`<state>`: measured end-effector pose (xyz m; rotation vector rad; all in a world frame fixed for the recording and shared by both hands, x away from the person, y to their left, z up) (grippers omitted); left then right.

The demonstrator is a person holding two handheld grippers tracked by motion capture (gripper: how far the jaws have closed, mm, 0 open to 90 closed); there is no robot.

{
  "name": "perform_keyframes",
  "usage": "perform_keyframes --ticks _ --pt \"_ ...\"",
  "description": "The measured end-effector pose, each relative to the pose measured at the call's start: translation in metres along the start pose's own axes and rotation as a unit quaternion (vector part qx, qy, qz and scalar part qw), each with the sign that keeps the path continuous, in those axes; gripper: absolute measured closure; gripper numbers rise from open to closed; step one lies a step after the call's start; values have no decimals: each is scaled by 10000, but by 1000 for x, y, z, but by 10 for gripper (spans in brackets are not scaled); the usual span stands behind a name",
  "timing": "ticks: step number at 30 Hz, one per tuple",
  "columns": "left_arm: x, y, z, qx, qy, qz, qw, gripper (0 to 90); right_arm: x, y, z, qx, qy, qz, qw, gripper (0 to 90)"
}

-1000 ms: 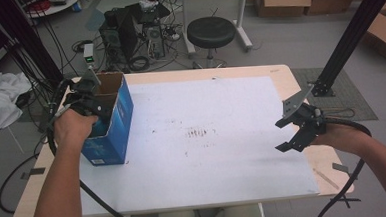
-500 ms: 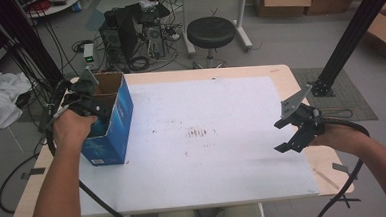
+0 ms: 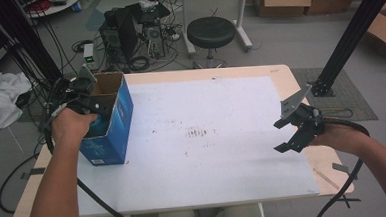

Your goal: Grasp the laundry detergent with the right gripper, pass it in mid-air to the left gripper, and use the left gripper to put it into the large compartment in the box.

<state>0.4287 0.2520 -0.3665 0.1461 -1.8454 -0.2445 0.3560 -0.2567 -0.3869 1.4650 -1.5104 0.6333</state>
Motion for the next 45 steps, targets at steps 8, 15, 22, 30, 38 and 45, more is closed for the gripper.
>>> perform_keyframes --ticks 8,15,22,30,38,45 --pt "7 3 -1 14 -59 -36 10000 315 -1 1 -1 18 8 -6 10000 184" --pt "15 5 -3 -48 -100 -86 9999 305 1 2 -1 18 -1 -1 10000 185" --pt "31 8 -8 -130 -236 -140 9995 293 3 5 1 -8 -19 14 10000 186" --pt "56 -1 -16 -323 -521 -82 9981 245 5 7 -1 2 -10 34 10000 187" --pt "70 -13 -22 -484 -765 29 9959 214 6 9 -2 -15 5 56 10000 187" --pt "86 -31 -27 -702 -1015 216 9921 206 7 10 -2 -39 6 66 10000 186"
Point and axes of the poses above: each handheld gripper's, and its own axes: x roughly backward along the jaws, z roughly out of its underside, y roughly to its left, the point moved 10 cm from there along -x, roughly forward along the jaws, and after that the axes turned 14 degrees about -z, right-handed, at the moved point
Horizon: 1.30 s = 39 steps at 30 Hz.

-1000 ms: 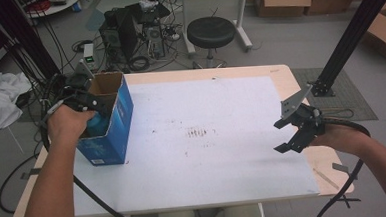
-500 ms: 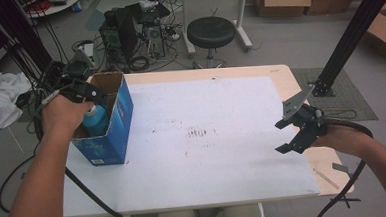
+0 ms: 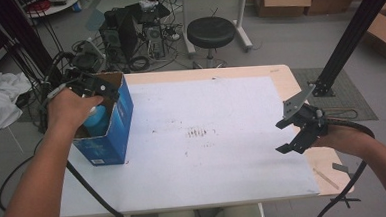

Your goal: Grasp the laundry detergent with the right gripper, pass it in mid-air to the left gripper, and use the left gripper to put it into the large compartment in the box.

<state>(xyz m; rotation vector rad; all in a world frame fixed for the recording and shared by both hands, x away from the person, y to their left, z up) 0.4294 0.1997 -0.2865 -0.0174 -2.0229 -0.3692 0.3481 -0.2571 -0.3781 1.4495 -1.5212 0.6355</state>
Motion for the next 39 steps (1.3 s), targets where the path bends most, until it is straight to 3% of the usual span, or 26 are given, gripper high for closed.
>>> perform_keyframes --ticks 2,9,13,21,22,24,25,29,31,32,35,36,38,39 --pt "2 -4 -2 -37 -57 43 10000 202 0 0 0 4 2 -4 10000 186" --pt "12 -29 -14 -445 -261 157 9985 178 -1 1 -4 44 6 -19 10000 185" --pt "17 -47 -23 -751 -453 238 9959 179 -1 0 -6 53 4 -17 10000 185" --pt "25 -72 -36 -1106 -659 379 9910 179 -2 -1 -6 20 0 -23 10000 185" --pt "27 -81 -38 -1238 -693 419 9890 179 -2 -1 -6 22 -4 -27 10000 185" --pt "27 -85 -39 -1301 -706 431 9880 180 -2 -1 -6 27 -4 -33 10000 185" --pt "27 -92 -42 -1408 -734 463 9862 180 -3 -1 -6 14 3 -37 10000 185" --pt "27 -102 -46 -1558 -756 494 9837 177 -2 -1 -8 33 -17 -31 10000 185" --pt "27 -113 -50 -1678 -835 597 9805 177 -1 -1 -10 29 -48 -23 10000 185" --pt "27 -113 -50 -1678 -835 597 9805 177 -1 -1 -10 29 -48 -23 10000 185" --pt "25 -128 -54 -1968 -885 711 9738 177 0 -2 -12 8 -51 -19 10000 184" --pt "25 -128 -54 -1968 -885 711 9738 178 0 -2 -13 19 -51 -16 10000 184" --pt "23 -136 -54 -2125 -870 783 9701 178 -1 -2 -14 6 -66 -16 10000 184" --pt "20 -144 -54 -2271 -887 833 9662 178 -1 -3 -16 10 -82 -10 10000 183"
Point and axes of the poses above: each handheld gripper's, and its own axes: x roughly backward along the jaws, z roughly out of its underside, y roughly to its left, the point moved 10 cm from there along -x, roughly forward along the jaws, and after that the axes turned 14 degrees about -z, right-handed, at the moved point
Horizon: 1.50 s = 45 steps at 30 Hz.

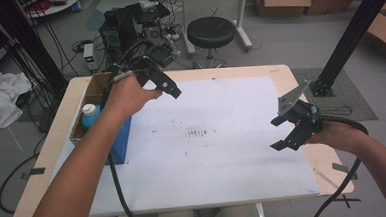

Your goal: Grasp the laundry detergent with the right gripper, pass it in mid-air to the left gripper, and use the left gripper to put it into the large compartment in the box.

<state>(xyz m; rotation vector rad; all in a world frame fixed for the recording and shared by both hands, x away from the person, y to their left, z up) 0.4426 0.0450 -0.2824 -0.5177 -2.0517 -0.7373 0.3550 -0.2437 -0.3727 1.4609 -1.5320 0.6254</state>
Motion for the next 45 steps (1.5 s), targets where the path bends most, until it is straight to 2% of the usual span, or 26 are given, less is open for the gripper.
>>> perform_keyframes --ticks 1,3,4,8,13,14,15,18,20,27,34,45 --pt "0 0 0 0 0 0 10000 177 0 0 0 0 0 0 10000 183" --pt "-5 -8 -3 -221 -15 122 9997 178 -1 0 -2 -10 -1 2 10000 183" --pt "-5 -8 -3 -221 -15 122 9997 180 -1 1 -3 -13 3 1 10000 183" --pt "-13 -19 -6 -475 -5 225 9986 179 0 1 -5 10 -8 -6 10000 183" --pt "-17 -27 -9 -651 -19 256 9975 177 -1 1 -6 -1 17 -14 10000 183" --pt "-19 -31 -11 -771 -29 281 9966 177 -2 0 -7 23 26 -17 10000 183" --pt "-19 -31 -11 -771 -29 281 9966 177 -2 0 -7 23 26 -17 10000 183" --pt "-24 -39 -13 -1002 -21 360 9943 178 -2 -1 -9 34 21 -23 10000 183" --pt "-28 -42 -12 -1081 40 389 9934 181 -2 -2 -11 30 22 -26 10000 183" --pt "-35 -48 -4 -1205 48 505 9914 184 -4 -5 -15 58 72 -51 9999 183" --pt "-37 -46 -3 -1240 20 480 9911 184 -5 -6 -16 60 81 -60 9999 183" --pt "-41 -51 -4 -1340 69 486 9898 187 -5 -4 -13 47 80 -42 9999 179"
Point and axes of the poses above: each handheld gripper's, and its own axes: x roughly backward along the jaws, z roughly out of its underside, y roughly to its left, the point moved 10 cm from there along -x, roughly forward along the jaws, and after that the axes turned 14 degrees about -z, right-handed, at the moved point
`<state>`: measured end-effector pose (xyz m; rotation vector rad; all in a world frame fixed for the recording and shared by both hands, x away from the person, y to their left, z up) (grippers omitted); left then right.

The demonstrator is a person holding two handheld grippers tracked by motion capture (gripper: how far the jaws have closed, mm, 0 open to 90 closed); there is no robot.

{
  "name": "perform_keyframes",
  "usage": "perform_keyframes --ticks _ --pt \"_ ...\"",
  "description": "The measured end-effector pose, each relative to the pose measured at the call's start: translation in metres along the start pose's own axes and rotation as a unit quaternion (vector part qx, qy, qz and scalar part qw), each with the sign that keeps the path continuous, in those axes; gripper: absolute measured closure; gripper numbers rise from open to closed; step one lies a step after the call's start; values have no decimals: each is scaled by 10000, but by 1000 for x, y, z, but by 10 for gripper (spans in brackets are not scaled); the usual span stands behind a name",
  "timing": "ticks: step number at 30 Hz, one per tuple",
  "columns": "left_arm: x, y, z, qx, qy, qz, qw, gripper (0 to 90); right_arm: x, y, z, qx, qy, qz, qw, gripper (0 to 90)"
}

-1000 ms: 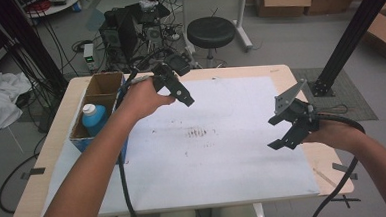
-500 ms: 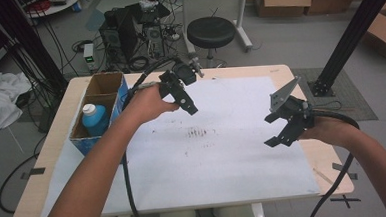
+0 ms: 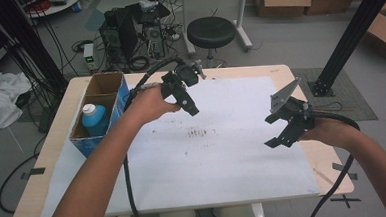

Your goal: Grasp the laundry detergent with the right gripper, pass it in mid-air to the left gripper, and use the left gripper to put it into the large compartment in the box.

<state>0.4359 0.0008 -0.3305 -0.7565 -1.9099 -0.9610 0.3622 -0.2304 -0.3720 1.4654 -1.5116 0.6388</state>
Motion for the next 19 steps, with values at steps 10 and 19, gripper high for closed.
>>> perform_keyframes --ticks 10,19 --pt "-3 0 2 31 27 41 10000 190 -2 -1 2 -17 -1 -12 10000 179" --pt "-4 2 4 63 17 44 10000 191 -2 0 2 -15 2 -8 10000 180"
Point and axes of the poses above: each handheld gripper's, and its own axes: x roughly backward along the jaws, z roughly out of its underside, y roughly to its left, the point moved 10 cm from there along -x, roughly forward along the jaws, and after that the axes turned 14 degrees about -z, right-handed, at the moved point
